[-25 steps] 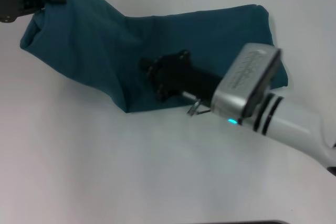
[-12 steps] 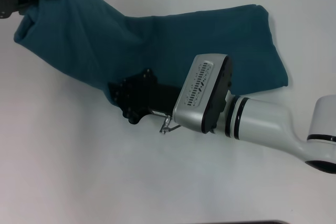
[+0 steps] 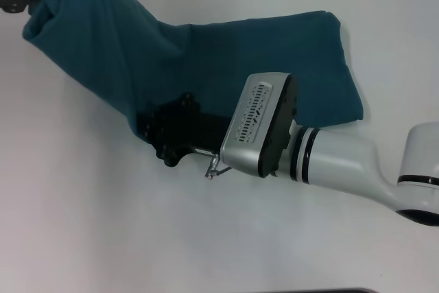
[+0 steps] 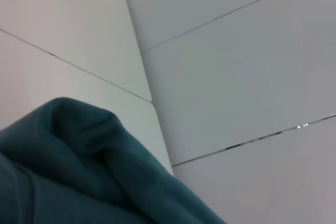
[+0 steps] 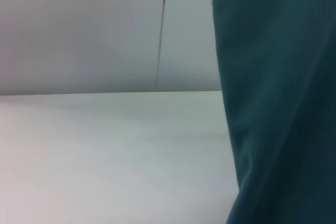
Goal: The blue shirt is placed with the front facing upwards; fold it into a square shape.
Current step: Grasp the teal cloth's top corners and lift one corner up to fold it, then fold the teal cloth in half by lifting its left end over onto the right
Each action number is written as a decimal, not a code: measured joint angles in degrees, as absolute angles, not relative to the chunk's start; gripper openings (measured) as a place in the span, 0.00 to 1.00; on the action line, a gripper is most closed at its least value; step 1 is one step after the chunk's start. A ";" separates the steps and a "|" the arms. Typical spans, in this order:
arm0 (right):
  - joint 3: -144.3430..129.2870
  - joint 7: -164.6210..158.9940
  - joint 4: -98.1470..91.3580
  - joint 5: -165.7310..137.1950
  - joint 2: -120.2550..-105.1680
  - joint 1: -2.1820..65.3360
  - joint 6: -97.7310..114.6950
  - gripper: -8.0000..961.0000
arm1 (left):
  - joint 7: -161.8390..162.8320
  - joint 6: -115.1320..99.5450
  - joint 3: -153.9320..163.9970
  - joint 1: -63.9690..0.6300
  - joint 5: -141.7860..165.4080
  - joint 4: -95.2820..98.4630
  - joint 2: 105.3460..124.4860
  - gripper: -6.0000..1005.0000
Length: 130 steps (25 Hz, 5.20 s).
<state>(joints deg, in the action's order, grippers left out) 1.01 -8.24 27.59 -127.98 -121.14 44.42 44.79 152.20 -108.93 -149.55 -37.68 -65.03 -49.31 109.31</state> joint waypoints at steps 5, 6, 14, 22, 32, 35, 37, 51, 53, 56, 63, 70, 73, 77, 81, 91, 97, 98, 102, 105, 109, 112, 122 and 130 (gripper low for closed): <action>0.80 -8.23 27.93 -128.10 -121.33 45.06 43.08 0.02 | 151.95 -108.64 -149.39 -38.91 -65.10 -49.29 110.66 0.03; 0.84 -8.23 28.25 -128.52 -121.35 45.22 42.97 0.02 | 151.84 -108.58 -149.24 -39.09 -65.11 -49.27 110.90 0.03; 7.82 -4.35 29.85 -130.78 -120.31 37.85 46.76 0.02 | 151.72 -108.13 -149.32 -38.14 -65.14 -49.12 110.50 0.03; 16.24 7.76 29.26 -130.58 -121.13 31.19 48.82 0.02 | 151.89 -107.16 -150.19 -36.73 -65.28 -47.81 109.66 0.03; 22.30 11.78 29.37 -130.43 -121.47 38.93 41.17 0.02 | 151.63 -110.99 -150.21 -35.69 -71.88 -48.25 110.55 0.03; 24.20 11.73 29.44 -130.42 -121.43 40.37 40.02 0.02 | 151.10 -111.21 -150.20 -35.64 -72.42 -48.17 110.56 0.03; 24.31 11.37 29.38 -130.55 -121.46 41.85 38.75 0.02 | 150.73 -111.21 -150.12 -35.62 -72.47 -47.96 110.58 0.03; 23.67 14.49 30.94 -130.56 -120.93 39.67 39.84 0.02 | 150.10 -109.88 -149.84 -35.64 -72.36 -47.78 110.56 0.03; 25.35 15.86 30.76 -130.45 -120.98 38.08 41.39 0.02 | 150.10 -109.88 -149.78 -35.84 -72.39 -47.71 110.73 0.03; 26.08 16.29 30.39 -130.44 -121.28 38.30 40.67 0.02 | 150.18 -109.92 -149.71 -36.19 -72.43 -47.66 111.03 0.03; 23.52 15.67 31.41 -130.46 -121.53 43.97 32.69 0.02 | 150.12 -110.32 -149.67 -37.16 -72.52 -47.65 111.68 0.03; 20.02 14.34 32.69 -130.47 -121.55 48.02 29.07 0.02 | 149.81 -109.87 -149.68 -37.19 -72.55 -47.65 111.75 0.03; 21.50 16.13 33.68 -130.42 -121.07 44.45 32.01 0.02 | 149.80 -109.45 -149.85 -36.90 -72.38 -47.48 111.42 0.03; 24.86 21.17 35.42 -131.24 -120.18 36.24 39.98 0.02 | 149.72 -107.76 -149.53 -36.58 -71.79 -46.96 110.83 0.03; 25.10 22.60 39.52 -135.40 -118.71 25.79 51.32 0.01 | 149.41 -105.78 -148.93 -36.54 -71.19 -45.55 110.13 0.03; 31.49 24.33 64.92 -145.68 -111.22 3.16 35.56 0.01 | 149.32 -101.46 -147.98 -36.45 -69.48 -44.34 109.14 0.03; 37.25 17.50 81.63 -145.56 -106.40 -1.38 11.10 0.01 | 149.20 -100.27 -148.01 -36.47 -68.13 -43.81 108.76 0.03; 37.70 15.18 83.82 -145.59 -105.25 -1.33 7.97 0.01 | 149.18 -100.28 -148.01 -36.47 -68.11 -43.77 108.74 0.03; 38.52 7.15 89.56 -145.45 -100.85 -1.65 3.43 0.01 | 149.12 -100.43 -148.01 -36.13 -68.09 -43.74 108.72 0.03; 41.82 1.56 93.14 -145.41 -99.56 -3.50 1.33 0.01 | 149.09 -100.39 -148.00 -35.92 -68.09 -43.69 108.72 0.03; 55.55 -4.34 99.30 -141.48 -101.80 -3.49 -15.10 0.01 | 149.06 -100.38 -148.02 -35.73 -68.09 -43.72 108.84 0.03; 73.99 -0.35 100.33 -129.64 -106.94 0.72 -39.15 0.02 | 148.68 -100.40 -148.01 -35.55 -68.10 -43.93 108.96 0.03; 138.58 27.51 74.95 -115.28 -116.60 30.17 -109.48 0.02 | 147.05 -100.17 -146.37 -35.40 -66.87 -43.92 109.08 0.04; 136.13 40.08 74.46 -110.97 -117.93 24.30 -108.51 0.01 | 146.81 -100.10 -143.90 -35.95 -66.56 -43.90 109.16 0.05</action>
<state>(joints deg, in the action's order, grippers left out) 136.13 40.08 74.46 -110.97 -117.93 24.30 -108.51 146.81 -100.10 -143.90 -35.95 -66.56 -43.90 109.16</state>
